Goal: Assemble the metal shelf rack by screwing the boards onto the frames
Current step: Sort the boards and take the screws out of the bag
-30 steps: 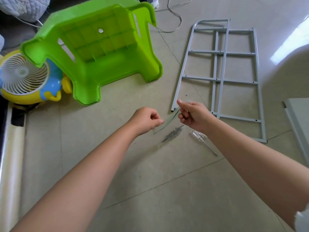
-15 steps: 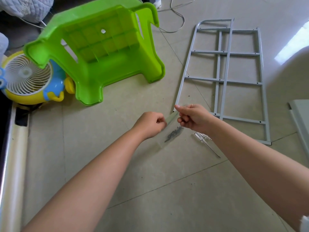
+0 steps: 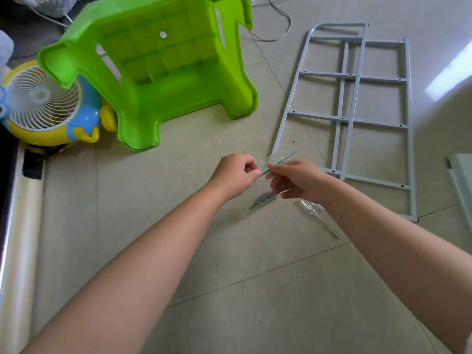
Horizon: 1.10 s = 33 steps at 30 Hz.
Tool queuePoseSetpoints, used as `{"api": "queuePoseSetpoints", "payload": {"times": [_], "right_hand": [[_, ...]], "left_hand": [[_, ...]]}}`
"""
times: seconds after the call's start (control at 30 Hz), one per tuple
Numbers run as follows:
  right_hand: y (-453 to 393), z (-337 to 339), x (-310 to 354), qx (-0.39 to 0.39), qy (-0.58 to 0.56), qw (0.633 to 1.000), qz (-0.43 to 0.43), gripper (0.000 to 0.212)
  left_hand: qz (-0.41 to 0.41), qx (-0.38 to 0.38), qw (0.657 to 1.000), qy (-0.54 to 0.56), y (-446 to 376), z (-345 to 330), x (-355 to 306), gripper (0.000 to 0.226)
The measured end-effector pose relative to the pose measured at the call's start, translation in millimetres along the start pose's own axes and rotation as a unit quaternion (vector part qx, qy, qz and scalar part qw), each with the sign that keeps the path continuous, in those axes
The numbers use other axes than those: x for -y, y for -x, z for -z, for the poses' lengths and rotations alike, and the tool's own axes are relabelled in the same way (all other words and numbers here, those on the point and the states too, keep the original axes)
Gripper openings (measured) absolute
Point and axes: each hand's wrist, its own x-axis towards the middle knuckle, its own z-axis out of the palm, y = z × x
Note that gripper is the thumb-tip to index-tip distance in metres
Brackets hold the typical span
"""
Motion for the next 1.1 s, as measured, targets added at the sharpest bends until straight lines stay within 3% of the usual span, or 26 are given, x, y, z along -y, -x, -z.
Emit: {"api": "queuePoseSetpoints", "payload": {"times": [0.17, 0.33, 0.4, 0.6, 0.73, 0.83, 0.97, 1.1], "right_hand": [[0, -7, -2, -0.002, 0.024, 1.000, 0.018, 0.031], [4, -2, -5, 0.015, 0.028, 0.999, 0.013, 0.031], [5, 1, -6, 0.022, 0.033, 0.999, 0.012, 0.031], [7, 5, -8, 0.004, 0.064, 0.998, 0.024, 0.030], [7, 2, -6, 0.001, 0.107, 0.994, 0.015, 0.029], [5, 0, -4, -0.007, 0.123, 0.992, 0.001, 0.030], [5, -2, -4, -0.007, 0.120, 0.992, -0.025, 0.029], [9, 3, -3, 0.001, 0.099, 0.995, -0.025, 0.029]], "left_hand": [[0.053, 0.028, 0.996, -0.062, -3, -6, 4, 0.008], [0.037, 0.094, 0.994, 0.045, 7, -8, 6, 0.011], [0.028, 0.108, 0.993, 0.038, 9, -10, 7, 0.006], [0.035, 0.048, 0.997, 0.056, 6, -15, 8, 0.027], [0.063, 0.014, 0.997, 0.043, 6, -17, 12, 0.016], [0.085, -0.015, 0.996, -0.002, 1, -14, 10, 0.019], [0.111, -0.019, 0.993, -0.028, 0, -14, 8, 0.024], [0.126, -0.004, 0.991, 0.035, -2, -15, 6, 0.027]]}}
